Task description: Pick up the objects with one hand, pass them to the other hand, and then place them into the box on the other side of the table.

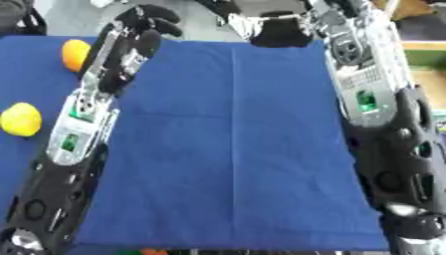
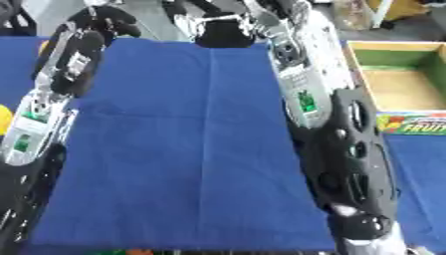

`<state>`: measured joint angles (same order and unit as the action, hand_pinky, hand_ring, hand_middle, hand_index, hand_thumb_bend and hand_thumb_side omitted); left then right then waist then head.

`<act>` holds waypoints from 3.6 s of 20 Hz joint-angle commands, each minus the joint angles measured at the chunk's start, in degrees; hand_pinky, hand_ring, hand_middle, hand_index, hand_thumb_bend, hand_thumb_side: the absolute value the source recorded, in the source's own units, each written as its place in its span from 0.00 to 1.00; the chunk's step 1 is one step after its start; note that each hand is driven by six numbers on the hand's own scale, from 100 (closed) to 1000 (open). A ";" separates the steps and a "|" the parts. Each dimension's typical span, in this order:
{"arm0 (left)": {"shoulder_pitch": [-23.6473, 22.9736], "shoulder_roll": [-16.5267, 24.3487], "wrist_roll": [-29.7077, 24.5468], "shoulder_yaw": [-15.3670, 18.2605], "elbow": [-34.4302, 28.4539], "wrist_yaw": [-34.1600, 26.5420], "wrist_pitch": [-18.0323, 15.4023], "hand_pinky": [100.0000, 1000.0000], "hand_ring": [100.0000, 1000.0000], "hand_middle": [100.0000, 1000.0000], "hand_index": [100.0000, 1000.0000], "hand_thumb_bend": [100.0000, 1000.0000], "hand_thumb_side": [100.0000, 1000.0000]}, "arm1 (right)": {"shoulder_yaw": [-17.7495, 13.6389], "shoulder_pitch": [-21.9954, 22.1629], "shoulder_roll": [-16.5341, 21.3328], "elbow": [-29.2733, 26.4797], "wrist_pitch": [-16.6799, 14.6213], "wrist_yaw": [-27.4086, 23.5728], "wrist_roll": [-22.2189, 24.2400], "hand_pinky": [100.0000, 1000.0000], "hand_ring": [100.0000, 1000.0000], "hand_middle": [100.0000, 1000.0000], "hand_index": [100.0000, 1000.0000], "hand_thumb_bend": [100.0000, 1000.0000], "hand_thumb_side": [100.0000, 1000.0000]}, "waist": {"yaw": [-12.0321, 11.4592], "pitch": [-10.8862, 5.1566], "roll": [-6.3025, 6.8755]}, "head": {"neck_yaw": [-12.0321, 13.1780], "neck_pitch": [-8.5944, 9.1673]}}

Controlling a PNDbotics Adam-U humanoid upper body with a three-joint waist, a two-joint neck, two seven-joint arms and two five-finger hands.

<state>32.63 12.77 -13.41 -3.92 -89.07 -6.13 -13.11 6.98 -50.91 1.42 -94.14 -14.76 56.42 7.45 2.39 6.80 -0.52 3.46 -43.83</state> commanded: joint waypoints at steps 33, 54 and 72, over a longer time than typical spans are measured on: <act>-6.08 2.52 0.78 3.15 -10.30 -1.50 1.04 0.82 0.59 0.58 0.68 0.54 0.61 | -31.52 -6.10 17.31 38.25 36.57 -3.02 -28.10 0.84 0.74 0.74 0.62 0.23 0.09 | -0.97 -1.03 0.39 | -14.17 -0.29; -6.25 2.59 0.26 3.44 -10.15 -1.33 1.10 0.82 0.59 0.58 0.68 0.53 0.61 | -28.38 -6.14 22.02 58.46 43.40 -10.08 -37.05 0.85 0.77 0.76 0.87 0.42 0.28 | -1.36 -1.24 0.13 | -14.30 -0.29; -6.34 2.55 0.06 3.55 -9.82 -1.34 1.14 0.82 0.59 0.58 0.68 0.54 0.61 | -28.71 -6.62 21.79 54.94 44.93 -6.61 -38.59 0.85 0.78 0.79 1.00 0.69 0.48 | -1.39 -1.29 0.06 | -14.98 -0.29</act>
<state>25.71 14.27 -13.20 -0.89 -98.36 -7.49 -11.89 -21.53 -55.97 21.54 -37.41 30.05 49.23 -31.01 1.02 6.80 -0.49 -11.34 -44.22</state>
